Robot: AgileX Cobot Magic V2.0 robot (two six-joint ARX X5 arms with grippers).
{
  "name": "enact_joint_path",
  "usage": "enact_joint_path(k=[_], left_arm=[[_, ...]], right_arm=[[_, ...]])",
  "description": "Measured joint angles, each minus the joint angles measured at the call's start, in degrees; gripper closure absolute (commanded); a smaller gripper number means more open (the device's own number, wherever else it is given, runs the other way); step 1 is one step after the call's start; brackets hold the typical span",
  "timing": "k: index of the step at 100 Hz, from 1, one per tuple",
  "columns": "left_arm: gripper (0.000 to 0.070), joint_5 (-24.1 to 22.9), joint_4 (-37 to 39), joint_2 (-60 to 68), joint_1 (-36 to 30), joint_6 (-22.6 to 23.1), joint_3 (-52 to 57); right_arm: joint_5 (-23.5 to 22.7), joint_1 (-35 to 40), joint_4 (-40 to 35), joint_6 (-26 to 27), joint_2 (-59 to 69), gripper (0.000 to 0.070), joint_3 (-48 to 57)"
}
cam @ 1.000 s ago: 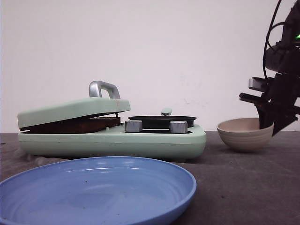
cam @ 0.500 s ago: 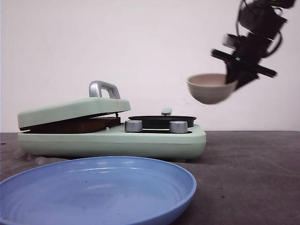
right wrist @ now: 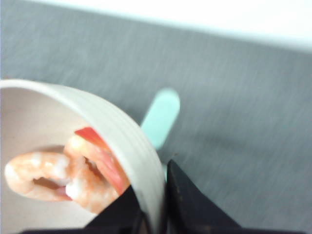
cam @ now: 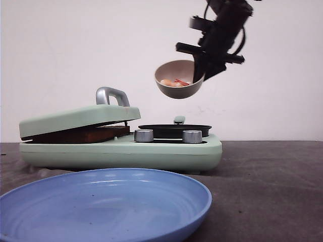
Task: Make breakfast with bread and shrimp
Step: 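Carry the bowl with the right gripper over the black frying pan, then tilt the bowl with the right gripper to pour shrimp into the pan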
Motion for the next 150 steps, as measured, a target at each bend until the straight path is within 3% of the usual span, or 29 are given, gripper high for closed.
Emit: enact_joint_path(k=[41, 67, 113, 150], left_arm=[[0.0185, 0.0, -1.2, 0.0, 0.0, 1.5, 0.0], [0.0185, 0.0, -1.2, 0.0, 0.0, 2.2, 0.0], [0.0185, 0.0, -0.8, -0.3, 0.0, 5.0, 0.0], [0.0185, 0.0, -0.5, -3.8, 0.0, 5.9, 0.0]], right_arm=[[22.8, 5.0, 7.3, -19.7, 0.0, 0.0700, 0.0], [33.0, 8.8, 9.2, -29.8, 0.0, 0.0700, 0.0], [49.4, 14.2, 12.1, -46.4, 0.0, 0.0700, 0.0], [57.9, 15.3, 12.6, -59.2, 2.3, 0.0700, 0.0]])
